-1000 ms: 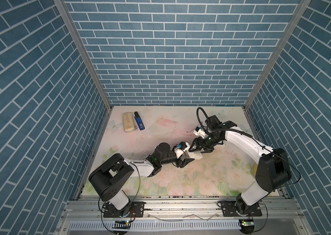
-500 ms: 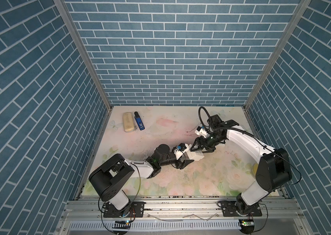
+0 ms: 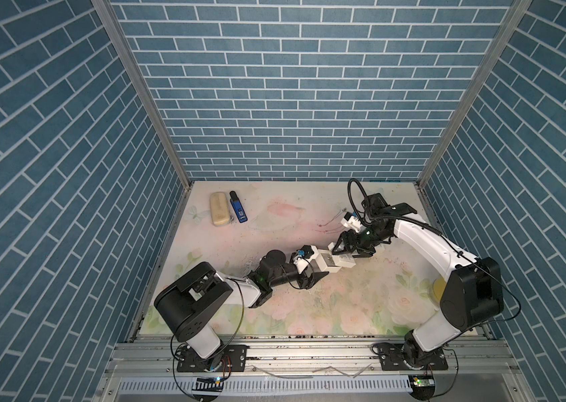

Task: Take the necklace out of the lift-off lid jewelry box
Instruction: Open the lid on the jewelry box, then place the lid at the center of the board.

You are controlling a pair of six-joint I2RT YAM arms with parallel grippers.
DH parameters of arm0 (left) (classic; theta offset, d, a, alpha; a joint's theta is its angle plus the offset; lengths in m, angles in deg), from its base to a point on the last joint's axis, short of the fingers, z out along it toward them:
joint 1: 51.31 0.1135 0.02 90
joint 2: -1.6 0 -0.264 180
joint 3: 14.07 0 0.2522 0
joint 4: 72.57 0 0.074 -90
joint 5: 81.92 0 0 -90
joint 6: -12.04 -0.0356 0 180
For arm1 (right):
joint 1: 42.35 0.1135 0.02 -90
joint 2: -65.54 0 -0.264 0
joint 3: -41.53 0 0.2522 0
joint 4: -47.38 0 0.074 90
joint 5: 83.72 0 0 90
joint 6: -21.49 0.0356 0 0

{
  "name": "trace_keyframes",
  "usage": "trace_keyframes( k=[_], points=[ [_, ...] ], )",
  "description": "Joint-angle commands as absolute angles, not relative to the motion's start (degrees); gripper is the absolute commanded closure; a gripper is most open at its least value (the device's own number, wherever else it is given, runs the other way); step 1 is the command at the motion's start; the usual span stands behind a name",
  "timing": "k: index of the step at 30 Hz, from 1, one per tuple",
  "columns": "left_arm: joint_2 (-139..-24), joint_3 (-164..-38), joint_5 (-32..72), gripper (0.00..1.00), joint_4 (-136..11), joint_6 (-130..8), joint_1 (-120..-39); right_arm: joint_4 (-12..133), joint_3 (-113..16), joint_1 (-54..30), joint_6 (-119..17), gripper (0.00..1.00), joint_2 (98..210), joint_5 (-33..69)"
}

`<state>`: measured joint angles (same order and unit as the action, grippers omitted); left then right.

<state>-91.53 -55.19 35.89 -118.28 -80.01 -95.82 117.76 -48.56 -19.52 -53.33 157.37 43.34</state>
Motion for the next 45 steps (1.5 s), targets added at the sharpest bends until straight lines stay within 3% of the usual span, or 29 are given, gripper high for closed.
trace_keyframes(
  k=[1,5,14,19,25,34,45],
  points=[
    [-91.81,-54.08,35.04,0.44,-121.02,-79.83,-95.43,119.5,-47.59,-21.21,-52.87,0.24,154.47,39.95],
    [-91.7,-53.08,34.71,0.44,-121.78,-79.93,-95.25,117.39,-42.9,-23.23,-52.69,0.24,153.41,38.41],
    [-91.74,-52.75,35.16,0.44,-122.13,-79.63,-95.17,110.96,-31.27,-23.63,-51.82,0.26,155.89,24.49],
    [-91.25,-53.16,34.97,0.44,-120.96,-79.92,-95.17,109.36,-29.64,-23.63,-51.19,0.17,154.43,21.06],
    [-90.54,-54.09,34.81,0.44,-119.34,-80.64,-95.17,110.78,-30.97,-23.61,-51.72,0.15,151.71,21.8],
    [-87.29,-56.12,35.72,0.44,-114.27,-82.38,-95.17,106.37,-33.18,-21.44,-45.16,0.31,144.21,34.88],
    [-86.46,-57.36,37.12,0.45,-112.48,-82.36,-95.17,103.05,-38.65,-16.09,-44.31,0.44,151.0,42.52]
  ],
)
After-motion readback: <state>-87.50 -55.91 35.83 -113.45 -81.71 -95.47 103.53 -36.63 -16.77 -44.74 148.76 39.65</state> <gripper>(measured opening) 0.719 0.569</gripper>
